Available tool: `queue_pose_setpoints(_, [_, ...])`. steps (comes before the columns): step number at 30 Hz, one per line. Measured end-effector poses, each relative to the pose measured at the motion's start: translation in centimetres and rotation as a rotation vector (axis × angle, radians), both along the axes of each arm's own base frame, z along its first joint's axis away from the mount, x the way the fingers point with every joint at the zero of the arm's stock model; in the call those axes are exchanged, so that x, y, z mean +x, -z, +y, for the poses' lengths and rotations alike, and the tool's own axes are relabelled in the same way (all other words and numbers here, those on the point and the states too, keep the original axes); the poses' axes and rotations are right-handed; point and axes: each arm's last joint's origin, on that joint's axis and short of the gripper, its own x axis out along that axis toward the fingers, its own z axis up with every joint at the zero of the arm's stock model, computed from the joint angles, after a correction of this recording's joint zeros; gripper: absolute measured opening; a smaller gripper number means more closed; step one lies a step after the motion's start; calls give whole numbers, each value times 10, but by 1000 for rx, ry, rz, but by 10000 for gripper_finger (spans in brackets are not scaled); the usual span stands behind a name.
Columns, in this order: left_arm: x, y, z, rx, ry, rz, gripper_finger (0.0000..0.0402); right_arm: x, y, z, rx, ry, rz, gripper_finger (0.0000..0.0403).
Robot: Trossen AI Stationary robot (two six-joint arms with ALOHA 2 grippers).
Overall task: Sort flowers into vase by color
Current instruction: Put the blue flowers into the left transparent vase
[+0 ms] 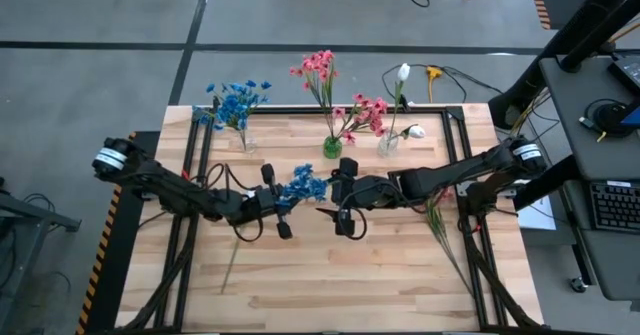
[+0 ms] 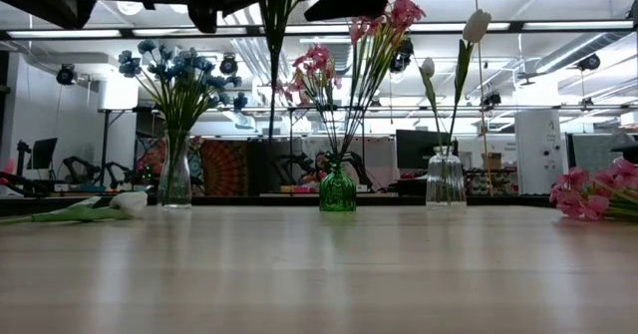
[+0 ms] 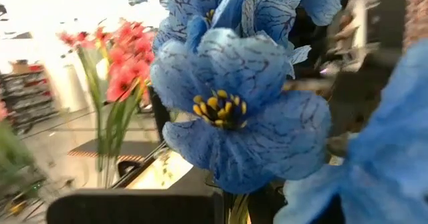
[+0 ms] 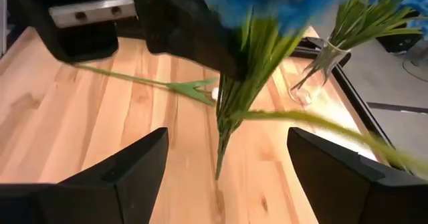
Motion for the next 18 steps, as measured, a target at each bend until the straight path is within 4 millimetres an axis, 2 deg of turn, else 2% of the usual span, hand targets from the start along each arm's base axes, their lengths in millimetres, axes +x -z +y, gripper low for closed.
queue_pose_setpoints(12, [-10,-8,0,-13,-63,29,9,-20,-18,-4,2,11,13,299])
queue_pose_setpoints(18, [-27,-20,-2,-1,-148,64,9,-34,-20,-9,-19,96,89,297])
